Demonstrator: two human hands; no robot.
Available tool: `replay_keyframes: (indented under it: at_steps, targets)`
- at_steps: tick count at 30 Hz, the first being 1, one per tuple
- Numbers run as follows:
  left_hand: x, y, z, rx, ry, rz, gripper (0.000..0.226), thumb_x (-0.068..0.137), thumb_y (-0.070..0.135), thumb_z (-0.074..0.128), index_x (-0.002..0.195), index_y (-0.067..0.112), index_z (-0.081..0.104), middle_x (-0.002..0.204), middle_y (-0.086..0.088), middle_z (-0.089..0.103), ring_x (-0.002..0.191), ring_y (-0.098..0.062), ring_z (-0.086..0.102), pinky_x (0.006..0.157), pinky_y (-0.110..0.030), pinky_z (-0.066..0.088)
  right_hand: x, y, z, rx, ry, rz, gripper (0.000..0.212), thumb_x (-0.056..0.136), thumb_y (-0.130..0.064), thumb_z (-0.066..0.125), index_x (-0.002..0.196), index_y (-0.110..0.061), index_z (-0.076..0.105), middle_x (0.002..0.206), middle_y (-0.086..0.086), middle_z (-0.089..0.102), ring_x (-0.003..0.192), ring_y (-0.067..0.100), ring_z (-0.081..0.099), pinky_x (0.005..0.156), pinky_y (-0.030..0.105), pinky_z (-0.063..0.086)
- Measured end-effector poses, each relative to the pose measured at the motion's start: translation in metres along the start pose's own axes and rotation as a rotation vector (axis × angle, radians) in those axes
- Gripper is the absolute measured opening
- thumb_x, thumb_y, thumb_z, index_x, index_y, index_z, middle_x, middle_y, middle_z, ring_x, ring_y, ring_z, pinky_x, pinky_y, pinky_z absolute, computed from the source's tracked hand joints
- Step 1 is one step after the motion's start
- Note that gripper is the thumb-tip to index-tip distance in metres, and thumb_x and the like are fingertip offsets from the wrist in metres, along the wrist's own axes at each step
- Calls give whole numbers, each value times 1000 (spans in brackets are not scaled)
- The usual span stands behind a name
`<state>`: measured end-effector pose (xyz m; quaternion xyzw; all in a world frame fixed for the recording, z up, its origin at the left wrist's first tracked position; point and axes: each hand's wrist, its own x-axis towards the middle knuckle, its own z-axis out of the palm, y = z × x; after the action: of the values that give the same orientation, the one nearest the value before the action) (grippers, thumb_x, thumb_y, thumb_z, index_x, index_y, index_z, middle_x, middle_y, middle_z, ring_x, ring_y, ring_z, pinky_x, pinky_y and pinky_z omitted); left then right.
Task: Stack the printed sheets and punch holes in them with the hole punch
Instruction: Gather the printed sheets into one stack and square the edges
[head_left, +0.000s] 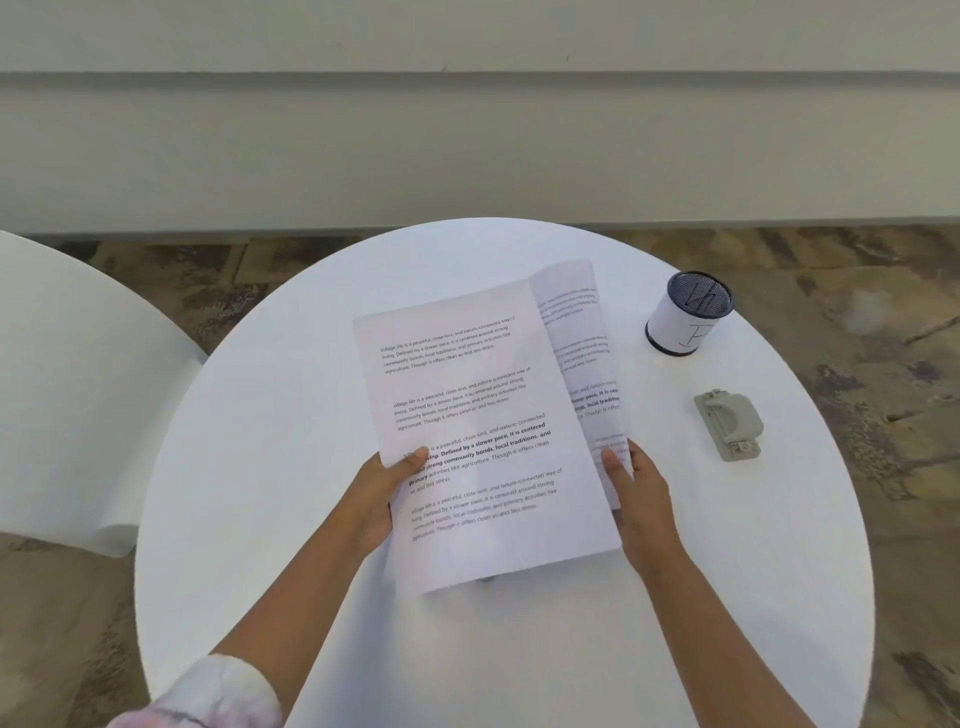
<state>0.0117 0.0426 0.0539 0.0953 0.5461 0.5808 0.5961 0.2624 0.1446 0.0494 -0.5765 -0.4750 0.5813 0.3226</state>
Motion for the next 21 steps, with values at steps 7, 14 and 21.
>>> replay_keyframes:
  at_steps: [7,14,21]
  targets:
    - [3,1,18,-21,-29,-9,48,76,13,69,123,7,57,115,-13,66,97,-25,67,72,-35,57,-12,-17,2,64,-171,50,26,96,-37,45,110,-28,65,104,-3,71,97,16,67,74,29,54]
    - [5,-5,32,18,52,92,42,78,12,69,119,7,58,114,-13,66,101,-26,65,80,-37,55,-21,-18,-14,81,-275,112,25,95,-48,40,112,-40,56,109,-20,65,102,1,61,86,37,51]
    - [3,-9,47,187,142,125,29,83,1,62,111,8,59,97,-6,69,77,-14,68,59,-21,54,-2,-23,-38,-124,-287,132,62,79,-68,40,129,-33,46,126,-12,55,115,13,52,82,34,42]
